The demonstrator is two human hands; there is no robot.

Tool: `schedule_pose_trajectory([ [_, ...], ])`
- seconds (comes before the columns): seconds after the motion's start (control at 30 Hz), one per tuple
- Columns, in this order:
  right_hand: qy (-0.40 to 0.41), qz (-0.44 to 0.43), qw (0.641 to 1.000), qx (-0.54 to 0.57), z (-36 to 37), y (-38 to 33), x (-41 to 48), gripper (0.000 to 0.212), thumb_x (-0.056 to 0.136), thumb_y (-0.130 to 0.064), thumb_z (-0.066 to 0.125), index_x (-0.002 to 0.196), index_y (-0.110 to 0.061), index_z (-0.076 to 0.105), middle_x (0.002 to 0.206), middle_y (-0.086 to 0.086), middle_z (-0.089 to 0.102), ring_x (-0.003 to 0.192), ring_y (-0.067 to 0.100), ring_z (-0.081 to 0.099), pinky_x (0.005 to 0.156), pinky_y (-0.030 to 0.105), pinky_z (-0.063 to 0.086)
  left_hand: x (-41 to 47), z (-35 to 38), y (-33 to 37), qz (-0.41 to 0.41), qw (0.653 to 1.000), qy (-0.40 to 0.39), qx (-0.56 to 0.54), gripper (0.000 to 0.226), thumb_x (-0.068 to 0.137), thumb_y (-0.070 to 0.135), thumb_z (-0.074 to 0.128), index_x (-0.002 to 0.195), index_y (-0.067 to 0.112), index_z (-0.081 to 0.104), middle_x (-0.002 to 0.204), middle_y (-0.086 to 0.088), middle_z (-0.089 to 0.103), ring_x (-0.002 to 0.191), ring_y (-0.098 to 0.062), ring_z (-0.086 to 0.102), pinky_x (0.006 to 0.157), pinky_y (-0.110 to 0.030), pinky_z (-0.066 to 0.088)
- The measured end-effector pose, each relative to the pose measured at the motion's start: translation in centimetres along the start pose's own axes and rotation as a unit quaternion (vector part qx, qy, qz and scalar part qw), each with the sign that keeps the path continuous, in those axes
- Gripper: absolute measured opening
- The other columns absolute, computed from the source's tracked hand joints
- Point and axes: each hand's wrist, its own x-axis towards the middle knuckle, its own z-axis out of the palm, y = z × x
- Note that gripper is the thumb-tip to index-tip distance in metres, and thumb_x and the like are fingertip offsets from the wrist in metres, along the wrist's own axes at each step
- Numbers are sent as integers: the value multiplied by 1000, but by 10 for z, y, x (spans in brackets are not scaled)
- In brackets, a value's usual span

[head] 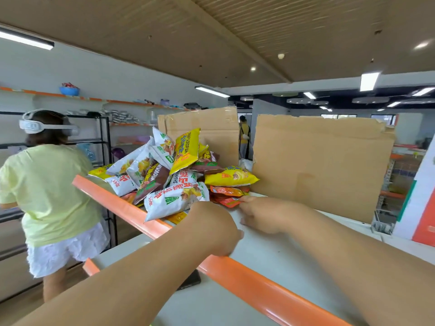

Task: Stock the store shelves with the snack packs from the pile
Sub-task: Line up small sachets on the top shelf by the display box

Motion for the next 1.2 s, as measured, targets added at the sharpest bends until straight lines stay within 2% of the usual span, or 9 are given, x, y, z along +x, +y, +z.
schedule_pose_trajectory([
  [0.23,41,4,998,40,-15,14,-12,22,98,-24,52,110,-10,62,116,6,59,108,27,57,92,44,48,2,-1,0,9,997,-22,77,44,109,43,28,132,21,58,132,-10,55,123,-38,50,102,-49,41],
  [0.4,204,60,971,106,-41,16,-30,21,86,-23,50,73,-17,65,77,6,64,77,31,60,66,41,53,7,1,-8,21,992,-36,117,37,106,30,34,126,16,62,125,-12,57,120,-41,52,98,-49,42],
  [0.5,284,114,941,146,-57,15,-39,20,90,-20,57,82,-18,75,80,3,71,77,24,65,64,34,53,9,0,-11,42,992,-8,119,32,99,21,44,124,15,63,117,-8,56,114,-36,54,83,-43,43],
  [0.6,328,135,908,224,-64,22,-44,17,89,-15,61,84,-21,77,80,-2,72,73,20,65,66,32,54,11,2,-20,2,997,51,63,19,94,24,50,107,18,62,118,-6,56,112,-29,52,80,-37,43],
  [0.73,325,156,890,278,-57,37,-47,25,85,-8,61,75,-29,70,68,-12,61,61,13,55,56,27,43,16,8,-30,-8,999,44,23,26,87,20,54,110,20,64,117,-4,59,101,-28,58,85,-35,51],
  [0.9,316,173,874,327,-43,48,-43,36,82,-1,58,66,-32,62,69,-11,60,65,17,56,67,41,53,20,16,-27,-13,992,119,31,43,85,15,61,126,28,61,122,2,63,111,-25,62,91,-36,54],
  [1.07,318,170,858,365,-42,53,-44,37,86,4,54,70,-28,63,72,-8,62,69,17,57,64,31,46,27,19,-31,-16,991,132,14,39,89,16,58,126,30,60,120,2,63,110,-25,63,90,-37,54],
  [1.13,293,177,864,369,-39,55,-43,37,88,6,51,74,-27,62,78,-5,63,75,20,60,68,33,49,28,20,-33,-17,991,134,9,39,90,17,59,127,29,60,121,2,62,112,-25,62,92,-36,54],
  [1.2,248,187,896,317,-33,57,-43,34,87,5,51,81,-28,62,87,-1,66,87,25,65,74,35,52,30,19,-35,-20,992,125,-6,41,91,16,59,130,28,59,123,1,61,115,-26,61,94,-38,53],
])
